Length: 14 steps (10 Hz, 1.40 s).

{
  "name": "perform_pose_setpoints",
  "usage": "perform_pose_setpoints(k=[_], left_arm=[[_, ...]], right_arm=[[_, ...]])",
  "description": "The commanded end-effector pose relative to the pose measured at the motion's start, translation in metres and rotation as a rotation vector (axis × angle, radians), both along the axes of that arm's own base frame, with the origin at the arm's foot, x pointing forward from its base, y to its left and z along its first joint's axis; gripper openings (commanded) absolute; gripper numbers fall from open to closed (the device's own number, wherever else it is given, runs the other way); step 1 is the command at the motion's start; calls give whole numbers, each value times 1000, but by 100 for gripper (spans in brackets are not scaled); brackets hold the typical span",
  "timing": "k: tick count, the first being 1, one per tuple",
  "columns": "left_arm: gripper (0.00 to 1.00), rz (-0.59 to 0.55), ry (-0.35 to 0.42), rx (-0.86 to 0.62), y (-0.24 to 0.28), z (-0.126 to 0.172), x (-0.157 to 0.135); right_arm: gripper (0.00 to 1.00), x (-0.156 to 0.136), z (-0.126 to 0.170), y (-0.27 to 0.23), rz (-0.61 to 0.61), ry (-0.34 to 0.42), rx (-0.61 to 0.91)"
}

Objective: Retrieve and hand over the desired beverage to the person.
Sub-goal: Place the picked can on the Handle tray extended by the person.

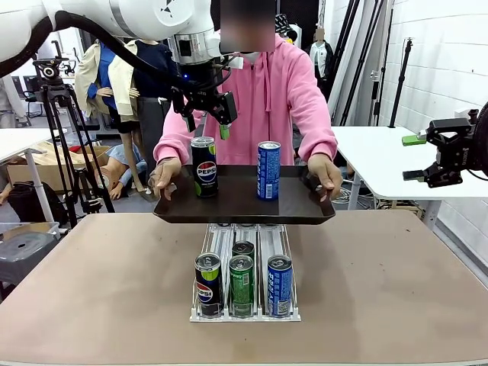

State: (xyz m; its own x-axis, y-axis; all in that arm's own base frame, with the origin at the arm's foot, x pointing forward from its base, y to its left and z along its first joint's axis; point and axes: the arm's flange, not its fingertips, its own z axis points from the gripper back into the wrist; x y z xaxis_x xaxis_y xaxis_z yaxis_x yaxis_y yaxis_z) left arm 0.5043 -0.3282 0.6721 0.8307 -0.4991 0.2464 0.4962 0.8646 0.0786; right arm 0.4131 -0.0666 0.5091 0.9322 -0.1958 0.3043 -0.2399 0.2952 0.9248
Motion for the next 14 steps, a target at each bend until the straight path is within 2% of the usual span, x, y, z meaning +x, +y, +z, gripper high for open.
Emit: perform_pose_setpoints(k=[1,6,7,8,11,12,13,14], left_arm=[[100,-9,0,-11,2,3,0],[100,0,0,0,0,0,0],[100,31,-25,-40,8,17,-6],[100,80,-83,-65,21,40,-15],[100,190,-124,-262,82,95,-44],[100,267,-121,-337,114,111,-55],[100,357,-84,-394,151,114,-56],[100,445,-32,-458,192,103,-52]], right_arm=[[100,1,1,0,5,1,-4],[100,1,1,0,5,1,-4],[100,1,1,0,5,1,-4],[100,1,1,0,5,1,-4],[100,1,1,0,5,1,-4],[100,1,1,0,5,1,-4],[100,1,1,0,5,1,-4],[100,1,1,0,5,1,-4]])
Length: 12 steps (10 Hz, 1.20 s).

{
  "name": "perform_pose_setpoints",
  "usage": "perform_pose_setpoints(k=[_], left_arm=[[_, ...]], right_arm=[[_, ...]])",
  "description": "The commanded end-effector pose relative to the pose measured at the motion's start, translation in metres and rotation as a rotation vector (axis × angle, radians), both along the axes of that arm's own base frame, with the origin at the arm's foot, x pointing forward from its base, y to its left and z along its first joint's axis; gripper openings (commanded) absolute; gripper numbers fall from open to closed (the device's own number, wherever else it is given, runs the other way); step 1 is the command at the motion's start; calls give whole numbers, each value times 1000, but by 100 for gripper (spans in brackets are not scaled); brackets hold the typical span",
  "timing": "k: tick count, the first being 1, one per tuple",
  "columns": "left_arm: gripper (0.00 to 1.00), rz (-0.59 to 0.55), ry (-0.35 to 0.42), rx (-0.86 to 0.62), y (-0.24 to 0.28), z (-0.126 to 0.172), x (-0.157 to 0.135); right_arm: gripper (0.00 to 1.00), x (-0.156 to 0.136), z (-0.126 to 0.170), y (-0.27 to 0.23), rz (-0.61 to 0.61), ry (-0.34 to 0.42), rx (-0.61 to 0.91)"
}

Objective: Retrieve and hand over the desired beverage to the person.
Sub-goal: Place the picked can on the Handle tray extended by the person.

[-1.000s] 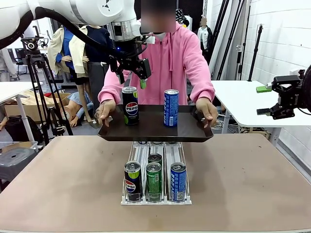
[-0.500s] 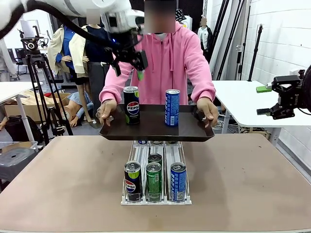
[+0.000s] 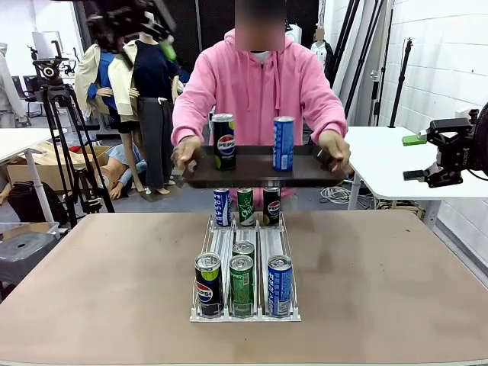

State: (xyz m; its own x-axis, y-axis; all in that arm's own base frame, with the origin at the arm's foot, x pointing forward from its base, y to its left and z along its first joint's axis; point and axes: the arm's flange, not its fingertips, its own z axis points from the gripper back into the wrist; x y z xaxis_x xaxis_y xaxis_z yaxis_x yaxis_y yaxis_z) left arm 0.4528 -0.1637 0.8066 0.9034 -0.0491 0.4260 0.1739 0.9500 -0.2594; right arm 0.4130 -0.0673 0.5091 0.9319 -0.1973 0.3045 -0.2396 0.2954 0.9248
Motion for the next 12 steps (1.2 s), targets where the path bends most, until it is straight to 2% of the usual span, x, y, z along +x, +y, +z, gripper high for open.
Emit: perform_pose_setpoints(k=[1,3,5,6,7,8,11,12], left_arm=[[100,129,63,-186,69,-44,-3],[100,134,67,-453,137,-72,-18],[100,125,82,-676,197,-112,-13],[100,44,60,-822,226,-129,-14],[100,19,59,-898,260,-146,-21],[100,-2,99,-925,279,-156,-19],[100,-65,321,-956,305,-184,21],[100,-81,355,-978,307,-194,33]], right_arm=[[100,1,1,0,7,1,-4],[100,1,1,0,7,1,-4],[100,1,1,0,7,1,-4],[100,1,1,0,7,1,-4],[100,1,1,0,7,1,-4],[100,1,1,0,7,1,-4],[100,1,1,0,7,1,-4],[100,1,1,0,7,1,-4]])
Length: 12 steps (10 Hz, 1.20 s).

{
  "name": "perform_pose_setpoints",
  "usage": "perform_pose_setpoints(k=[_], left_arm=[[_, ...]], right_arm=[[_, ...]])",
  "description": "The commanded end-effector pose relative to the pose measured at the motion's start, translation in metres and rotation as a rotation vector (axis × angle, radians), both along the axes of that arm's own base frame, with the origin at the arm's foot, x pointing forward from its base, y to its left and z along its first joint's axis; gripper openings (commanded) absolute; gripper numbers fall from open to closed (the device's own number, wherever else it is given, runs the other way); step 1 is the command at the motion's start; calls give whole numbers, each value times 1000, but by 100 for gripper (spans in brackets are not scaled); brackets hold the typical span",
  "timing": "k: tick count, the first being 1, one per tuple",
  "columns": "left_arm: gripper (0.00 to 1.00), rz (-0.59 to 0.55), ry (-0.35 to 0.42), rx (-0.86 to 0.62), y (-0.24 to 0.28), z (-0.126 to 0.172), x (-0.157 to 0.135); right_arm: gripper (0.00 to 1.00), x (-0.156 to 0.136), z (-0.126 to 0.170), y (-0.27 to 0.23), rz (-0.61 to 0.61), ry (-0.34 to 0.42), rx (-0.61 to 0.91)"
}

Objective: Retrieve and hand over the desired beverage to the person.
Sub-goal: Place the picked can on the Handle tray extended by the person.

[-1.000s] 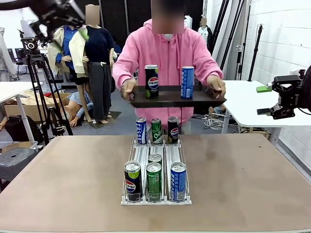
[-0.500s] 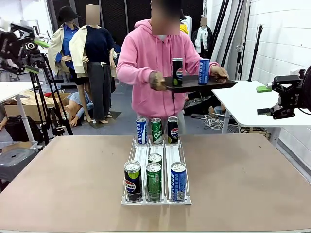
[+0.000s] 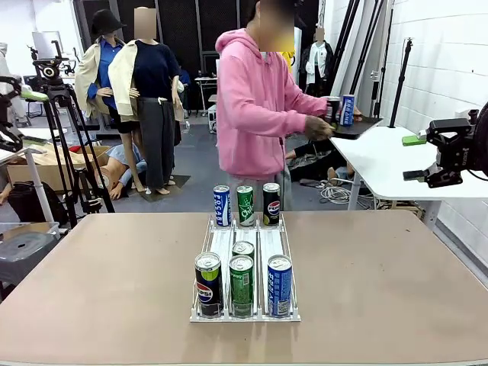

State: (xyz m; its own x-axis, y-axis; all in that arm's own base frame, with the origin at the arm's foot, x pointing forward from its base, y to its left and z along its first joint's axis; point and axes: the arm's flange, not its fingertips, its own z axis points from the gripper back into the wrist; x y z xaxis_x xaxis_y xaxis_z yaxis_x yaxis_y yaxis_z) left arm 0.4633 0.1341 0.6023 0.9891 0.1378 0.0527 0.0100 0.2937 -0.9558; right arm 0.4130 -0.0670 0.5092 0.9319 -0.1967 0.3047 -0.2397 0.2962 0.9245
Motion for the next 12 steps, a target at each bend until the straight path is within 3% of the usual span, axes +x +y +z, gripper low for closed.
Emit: perform_pose_setpoints(k=[1,2,9,12], left_arm=[[100,-16,40,-18,6,8,25],[100,0,0,0,0,0,0],[100,-11,3,1,4,4,3],[100,-80,47,-96,21,-31,0]], right_arm=[[100,1,1,0,6,1,-3],[100,1,1,0,6,1,-3],[100,1,1,0,6,1,-3],[100,1,1,0,6,1,-3]])
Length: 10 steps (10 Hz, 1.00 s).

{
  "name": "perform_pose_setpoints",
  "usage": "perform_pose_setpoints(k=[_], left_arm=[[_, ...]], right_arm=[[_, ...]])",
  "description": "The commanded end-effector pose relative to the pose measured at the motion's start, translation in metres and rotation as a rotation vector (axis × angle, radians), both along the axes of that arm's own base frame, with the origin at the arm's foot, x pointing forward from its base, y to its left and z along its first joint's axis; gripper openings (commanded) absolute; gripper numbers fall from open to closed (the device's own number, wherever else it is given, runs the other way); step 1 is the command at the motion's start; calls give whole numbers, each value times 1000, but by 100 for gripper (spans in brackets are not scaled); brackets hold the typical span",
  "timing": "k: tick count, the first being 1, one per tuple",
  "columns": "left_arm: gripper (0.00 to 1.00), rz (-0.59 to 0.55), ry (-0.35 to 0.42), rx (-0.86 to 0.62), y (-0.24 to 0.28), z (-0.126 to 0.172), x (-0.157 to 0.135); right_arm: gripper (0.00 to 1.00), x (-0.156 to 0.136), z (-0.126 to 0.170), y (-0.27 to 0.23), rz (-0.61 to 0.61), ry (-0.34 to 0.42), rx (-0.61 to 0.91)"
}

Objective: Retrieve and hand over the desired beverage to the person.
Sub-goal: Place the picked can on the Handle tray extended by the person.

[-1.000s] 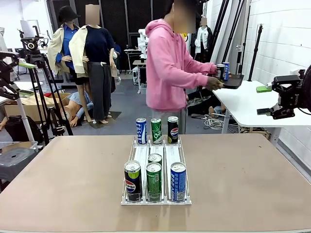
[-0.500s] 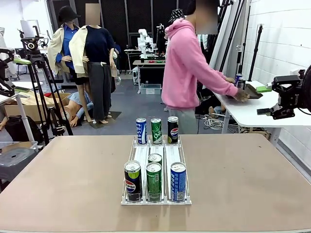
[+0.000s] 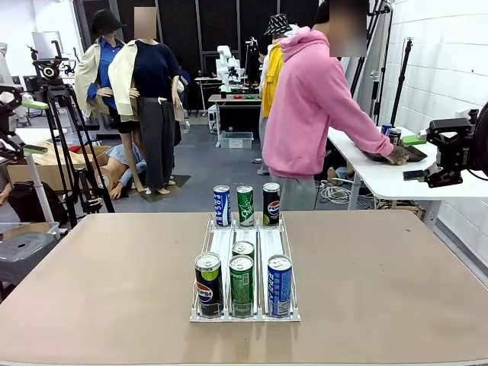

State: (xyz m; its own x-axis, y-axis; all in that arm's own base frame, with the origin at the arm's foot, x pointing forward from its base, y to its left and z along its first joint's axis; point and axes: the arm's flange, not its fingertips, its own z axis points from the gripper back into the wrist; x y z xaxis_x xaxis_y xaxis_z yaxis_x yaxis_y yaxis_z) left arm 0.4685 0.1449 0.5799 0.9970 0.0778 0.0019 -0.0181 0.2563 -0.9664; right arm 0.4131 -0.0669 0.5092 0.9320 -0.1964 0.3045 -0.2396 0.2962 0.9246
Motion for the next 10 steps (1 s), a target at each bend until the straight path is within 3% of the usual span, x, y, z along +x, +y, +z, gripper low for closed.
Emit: perform_pose_setpoints(k=[1,6,10], left_arm=[[100,-42,54,-83,16,-30,-11],[100,-222,161,-138,-8,-92,-5],[100,-212,202,-153,-20,-103,-3]], right_arm=[[100,1,1,0,6,1,-3],[100,1,1,0,6,1,-3],[100,1,1,0,6,1,-3]])
